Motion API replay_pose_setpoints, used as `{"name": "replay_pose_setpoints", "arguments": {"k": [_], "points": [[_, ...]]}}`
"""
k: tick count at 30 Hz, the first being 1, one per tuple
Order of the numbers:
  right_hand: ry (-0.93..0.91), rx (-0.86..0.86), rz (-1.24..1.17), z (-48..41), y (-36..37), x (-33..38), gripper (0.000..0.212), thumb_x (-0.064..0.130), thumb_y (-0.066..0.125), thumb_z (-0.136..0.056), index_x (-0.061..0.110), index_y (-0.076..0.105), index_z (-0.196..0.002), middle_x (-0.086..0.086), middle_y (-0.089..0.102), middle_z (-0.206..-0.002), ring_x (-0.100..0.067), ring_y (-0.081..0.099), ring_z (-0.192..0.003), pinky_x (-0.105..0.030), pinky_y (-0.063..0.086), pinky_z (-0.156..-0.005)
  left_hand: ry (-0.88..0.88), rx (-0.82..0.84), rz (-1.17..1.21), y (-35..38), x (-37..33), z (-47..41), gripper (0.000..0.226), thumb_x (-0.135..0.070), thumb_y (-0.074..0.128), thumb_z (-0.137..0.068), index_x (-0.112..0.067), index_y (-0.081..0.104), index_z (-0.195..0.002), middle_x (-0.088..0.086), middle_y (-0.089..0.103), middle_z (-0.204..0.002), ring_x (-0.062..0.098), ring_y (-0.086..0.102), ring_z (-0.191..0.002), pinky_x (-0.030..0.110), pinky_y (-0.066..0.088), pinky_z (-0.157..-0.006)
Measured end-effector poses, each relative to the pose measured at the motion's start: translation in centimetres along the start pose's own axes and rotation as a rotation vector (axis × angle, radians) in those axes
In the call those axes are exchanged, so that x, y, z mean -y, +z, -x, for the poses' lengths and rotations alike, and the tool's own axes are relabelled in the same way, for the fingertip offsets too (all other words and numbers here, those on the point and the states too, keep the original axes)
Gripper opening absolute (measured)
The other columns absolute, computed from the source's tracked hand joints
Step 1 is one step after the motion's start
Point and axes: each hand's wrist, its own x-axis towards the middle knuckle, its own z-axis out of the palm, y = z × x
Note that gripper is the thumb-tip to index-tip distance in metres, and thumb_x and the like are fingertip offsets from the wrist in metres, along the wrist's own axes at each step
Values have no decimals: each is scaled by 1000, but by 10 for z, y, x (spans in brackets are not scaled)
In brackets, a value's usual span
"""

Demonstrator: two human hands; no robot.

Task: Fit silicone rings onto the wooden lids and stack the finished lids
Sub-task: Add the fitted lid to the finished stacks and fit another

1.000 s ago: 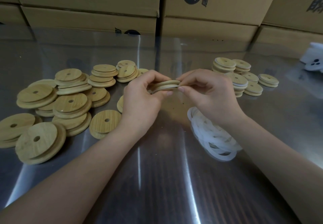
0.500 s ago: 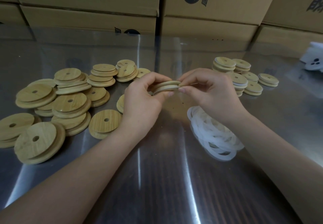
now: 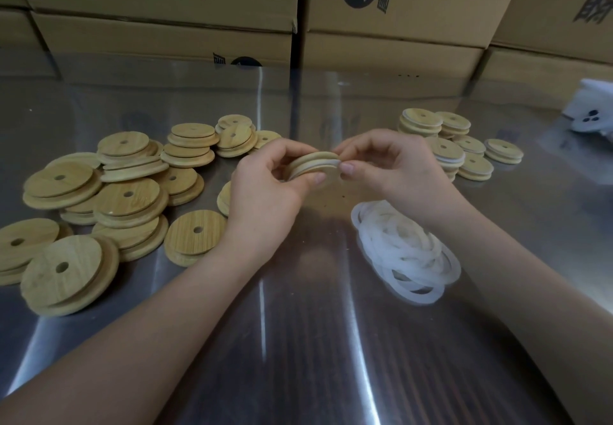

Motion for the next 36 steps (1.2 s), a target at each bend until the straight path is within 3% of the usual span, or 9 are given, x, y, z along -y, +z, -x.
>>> {"name": "replay_pose_setpoints", "arguments": {"k": [9,20,29,36], "points": [[39,12,-40,-1,1,-2,19,2,66,-89,20,66,-82,-9,72,-98,-23,70,-95,-45,57,-88,-31,7,26,1,-2,1,33,-4,79,-78,-34,66,-85,-13,70,-83,4,68,-84,17,54,-76],[-7,-84,110,-2,6,1,26,2,67,-88,23,61,-74,0,59,-88,-26,64,-89,-48,55,-84,-91,-15,-6,3,-3,-2,29,-9,80,-78,-33,65,-84,-8,71,-88,11,69,-87,43,59,-82],[14,-61,138,-2,3,-1,25,7,68,-88,28,61,-75,8,64,-74,-18,64,-74,-45,57,-77,-130,-10,39,4,0,1,27,-11,79,-79,-33,66,-87,-6,73,-89,12,71,-86,46,60,-78],[53,6,30,-2,2,-2,20,3,65,-90,19,63,-79,-3,65,-79,-24,65,-75,-46,59,-77,-138,-8,43,4,-1,1,27,-9,78,-80,-31,67,-90,-4,73,-92,14,71,-88,47,59,-80]]}}
